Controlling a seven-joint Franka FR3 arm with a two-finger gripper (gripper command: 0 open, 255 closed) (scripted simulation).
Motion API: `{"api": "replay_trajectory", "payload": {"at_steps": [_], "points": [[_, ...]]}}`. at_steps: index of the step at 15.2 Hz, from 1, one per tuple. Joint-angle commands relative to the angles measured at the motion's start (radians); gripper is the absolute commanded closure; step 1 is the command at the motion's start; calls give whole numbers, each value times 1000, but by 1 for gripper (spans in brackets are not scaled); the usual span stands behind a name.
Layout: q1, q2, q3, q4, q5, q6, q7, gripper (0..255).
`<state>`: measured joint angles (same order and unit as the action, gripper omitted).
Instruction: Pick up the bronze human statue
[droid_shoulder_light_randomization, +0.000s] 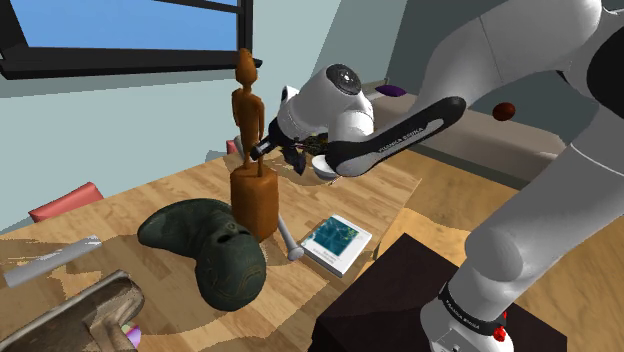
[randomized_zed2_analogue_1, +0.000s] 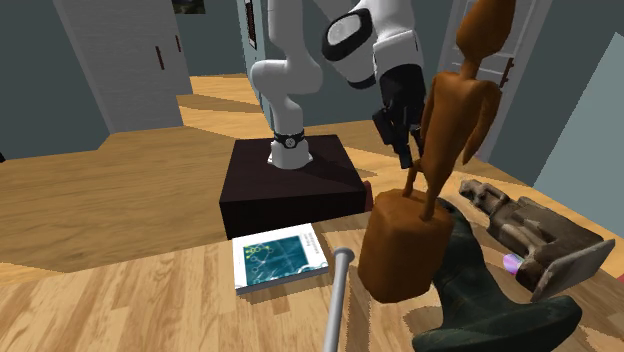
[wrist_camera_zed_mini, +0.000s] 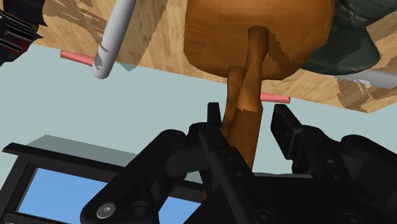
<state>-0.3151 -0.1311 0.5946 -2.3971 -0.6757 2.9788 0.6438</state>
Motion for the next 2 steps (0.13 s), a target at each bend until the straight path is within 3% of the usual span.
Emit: {"api": "replay_trajectory", "payload": {"at_steps": [1, 2], "points": [[23, -14, -18, 3, 54, -8, -47, 255], [24, -14, -19, 3, 54, -9, -47, 255]]}}
